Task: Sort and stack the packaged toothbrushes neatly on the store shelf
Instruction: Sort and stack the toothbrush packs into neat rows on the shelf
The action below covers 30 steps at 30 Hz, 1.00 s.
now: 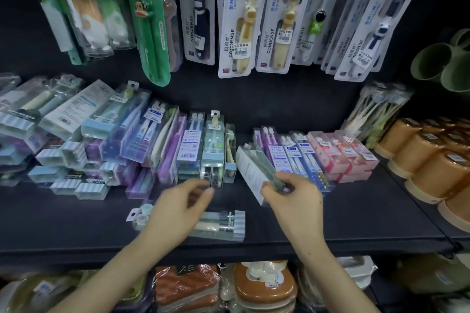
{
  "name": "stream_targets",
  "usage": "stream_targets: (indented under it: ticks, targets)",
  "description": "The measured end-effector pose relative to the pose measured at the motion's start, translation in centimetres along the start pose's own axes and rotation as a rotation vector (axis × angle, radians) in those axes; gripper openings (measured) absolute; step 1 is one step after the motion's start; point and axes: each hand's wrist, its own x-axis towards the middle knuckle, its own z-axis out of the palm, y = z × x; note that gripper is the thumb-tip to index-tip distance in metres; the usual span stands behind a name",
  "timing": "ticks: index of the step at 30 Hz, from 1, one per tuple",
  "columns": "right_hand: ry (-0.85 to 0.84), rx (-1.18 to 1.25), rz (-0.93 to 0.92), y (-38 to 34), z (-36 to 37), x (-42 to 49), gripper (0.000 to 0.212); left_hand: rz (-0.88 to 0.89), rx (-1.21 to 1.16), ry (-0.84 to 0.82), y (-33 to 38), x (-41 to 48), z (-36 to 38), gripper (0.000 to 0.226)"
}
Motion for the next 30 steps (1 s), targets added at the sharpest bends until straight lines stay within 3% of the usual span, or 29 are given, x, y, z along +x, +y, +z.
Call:
stream_targets:
  ticks: [4, 6, 8, 11, 13, 15, 18, 20, 24, 27, 30]
  targets:
    - [-0.009, 0.001, -0.028, -0.2, -1.5, -1.1, 0.033, -0.442, -0.677, -0.358, 6.0, 3.2, 3.7, 0.041]
    - [-0.033, 0.032, -0.032, 0.1, -2.1, -1.9, 0.034, -0.546, -0.867, -0.342, 7.5, 4.4, 5.5, 0.041]
    - [-0.073, 0.048, -0.056, 0.4, -2.4, -2.7, 0.036, -0.640, -0.996, -0.237, 8.1, 4.9, 7.1, 0.054]
    - [-0.179, 0.080, -0.117, 1.0, -3.0, -3.4, 0.040, -0.618, -0.995, -0.127, 8.1, 4.7, 8.4, 0.073]
    - [-0.278, 0.273, -0.085, 1.4, -4.1, -2.8, 0.033, -0.543, -0.957, -0.103, 7.6, 4.4, 8.2, 0.078]
    - [-0.234, 0.390, -0.036, 2.0, -4.7, -1.4, 0.020, -0.479, -0.904, -0.088, 7.1, 4.0, 6.8, 0.095]
    - [-0.072, 0.028, -0.035, 3.4, -3.6, 1.8, 0.026, -0.434, -0.839, -0.066, 6.2, 3.4, 3.8, 0.118]
    - [-0.057, -0.242, -0.093, 3.9, -1.7, 3.4, 0.044, -0.410, -0.828, -0.029, 5.6, 2.9, 1.9, 0.118]
    - [0.056, -0.615, -0.156, 4.5, 1.3, 5.3, 0.058, -0.387, -0.797, 0.010, 4.6, 2.5, -0.4, 0.117]
    - [0.070, -0.744, -0.149, 4.5, 1.8, 6.1, 0.059, -0.391, -0.819, -0.009, 4.3, 2.4, -0.8, 0.125]
    - [0.193, -0.710, -0.278, 4.0, 2.0, 5.8, 0.052, -0.369, -0.814, -0.024, 4.3, 2.5, -0.8, 0.124]
